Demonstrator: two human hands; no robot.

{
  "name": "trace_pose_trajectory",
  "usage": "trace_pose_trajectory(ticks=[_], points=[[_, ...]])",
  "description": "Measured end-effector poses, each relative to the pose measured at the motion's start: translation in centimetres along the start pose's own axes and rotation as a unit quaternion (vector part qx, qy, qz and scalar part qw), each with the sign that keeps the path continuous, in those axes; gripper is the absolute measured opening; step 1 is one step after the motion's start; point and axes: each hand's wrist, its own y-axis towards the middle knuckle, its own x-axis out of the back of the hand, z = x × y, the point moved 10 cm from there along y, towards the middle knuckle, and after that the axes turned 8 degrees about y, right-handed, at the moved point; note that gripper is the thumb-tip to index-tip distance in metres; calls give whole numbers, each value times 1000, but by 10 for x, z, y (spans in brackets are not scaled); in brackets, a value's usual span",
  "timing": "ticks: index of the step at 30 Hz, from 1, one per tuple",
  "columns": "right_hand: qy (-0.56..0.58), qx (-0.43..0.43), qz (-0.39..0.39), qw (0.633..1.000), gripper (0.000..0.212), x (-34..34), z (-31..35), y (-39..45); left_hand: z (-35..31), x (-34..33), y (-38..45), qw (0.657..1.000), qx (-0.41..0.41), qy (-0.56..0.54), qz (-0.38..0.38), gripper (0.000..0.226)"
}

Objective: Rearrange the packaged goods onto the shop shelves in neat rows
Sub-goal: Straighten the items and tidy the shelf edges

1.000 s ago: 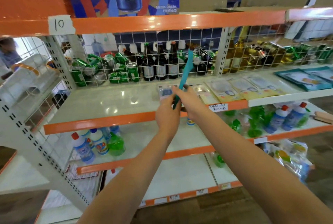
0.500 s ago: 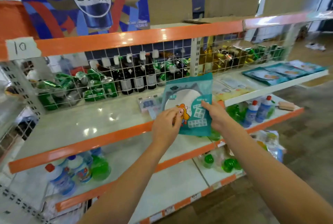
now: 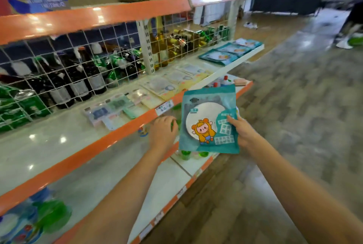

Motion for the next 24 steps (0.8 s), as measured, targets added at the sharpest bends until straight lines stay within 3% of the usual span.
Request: trace_pose_trajectory(ticks=[9,24], points=[[41,46,-90,994,13,101,55,4,-100,-44,52,996,-80,15,48,33],[51,84,-128,987,14,243,180,71,-291,-105,159,992,-93,-43,79,32]])
